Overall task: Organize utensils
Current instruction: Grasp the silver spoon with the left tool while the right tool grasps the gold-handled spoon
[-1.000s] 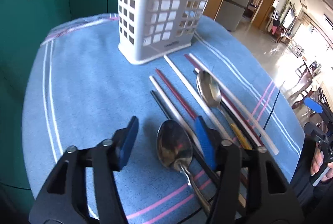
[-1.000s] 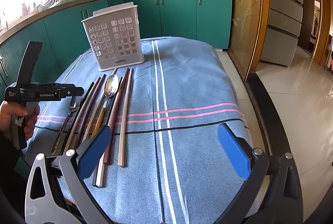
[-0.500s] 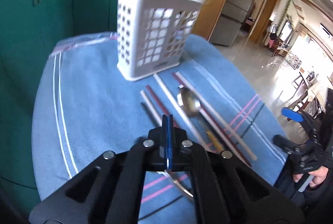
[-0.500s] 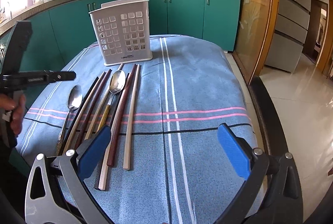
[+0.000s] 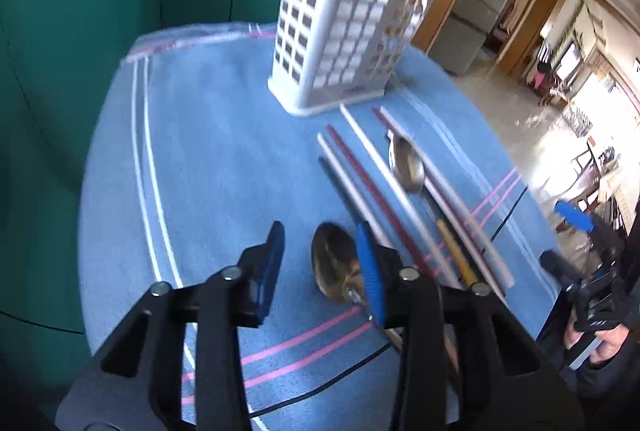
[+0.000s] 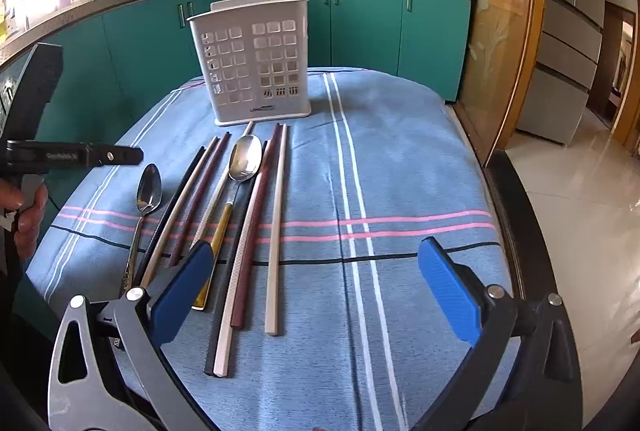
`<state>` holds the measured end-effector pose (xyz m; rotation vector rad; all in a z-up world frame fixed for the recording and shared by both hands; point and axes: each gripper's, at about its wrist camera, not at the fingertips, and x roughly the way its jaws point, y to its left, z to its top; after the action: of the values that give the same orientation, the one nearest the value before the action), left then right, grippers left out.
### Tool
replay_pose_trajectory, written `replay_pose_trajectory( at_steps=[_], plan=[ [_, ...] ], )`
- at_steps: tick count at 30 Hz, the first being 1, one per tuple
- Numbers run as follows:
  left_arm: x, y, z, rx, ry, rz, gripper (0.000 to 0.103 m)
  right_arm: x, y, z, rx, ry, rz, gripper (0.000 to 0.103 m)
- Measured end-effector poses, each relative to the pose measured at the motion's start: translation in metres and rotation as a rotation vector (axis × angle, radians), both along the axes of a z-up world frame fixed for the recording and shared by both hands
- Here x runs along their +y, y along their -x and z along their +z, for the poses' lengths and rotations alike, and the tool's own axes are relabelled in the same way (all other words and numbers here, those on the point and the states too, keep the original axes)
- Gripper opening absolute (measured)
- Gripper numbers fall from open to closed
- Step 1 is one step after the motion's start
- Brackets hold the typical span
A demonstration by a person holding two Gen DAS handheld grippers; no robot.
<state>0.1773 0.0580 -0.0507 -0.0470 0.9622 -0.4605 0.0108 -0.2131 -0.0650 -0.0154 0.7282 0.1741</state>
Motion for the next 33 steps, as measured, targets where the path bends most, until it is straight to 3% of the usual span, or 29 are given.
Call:
replay_pose_trajectory(
  at_steps=[10, 17, 22, 24, 26, 30, 33],
  plan=[
    [-0.011, -0.009, -0.019, 0.029, 0.031, -0.042, 0.005, -0.003, 0.0, -0.001, 0.003, -0.036, 0.033, 0.1],
    [-0.014, 0.013, 0.024, -0.141, 0.07, -0.041, 0.001, -0.009, -0.025, 0.025, 0.007, -0.16, 0.2, 0.099],
    [-0.008, 0.043, 0.07, -0.357, 0.076, 0.011, 0.001, 0.013, -0.076, 0.023, 0.089, -0.035, 0.41, 0.098],
    [-0.004, 0.051, 0.083, -0.436, 0.073, 0.049, 0.001, 0.022, -0.1, 0.014, 0.121, -0.01, 0.452, 0.082],
    [-0.003, 0.056, 0.091, -0.513, 0.045, 0.104, 0.001, 0.029, -0.129, 0.0, 0.213, -0.01, 0.488, 0.056],
    [-0.006, 0.053, 0.096, -0.574, 0.018, 0.15, 0.001, 0.04, -0.17, -0.021, 0.297, -0.044, 0.553, 0.045],
    [-0.008, 0.046, 0.092, -0.559, 0.009, 0.145, 0.001, 0.048, -0.183, -0.025, 0.309, -0.06, 0.585, 0.039]
  ],
)
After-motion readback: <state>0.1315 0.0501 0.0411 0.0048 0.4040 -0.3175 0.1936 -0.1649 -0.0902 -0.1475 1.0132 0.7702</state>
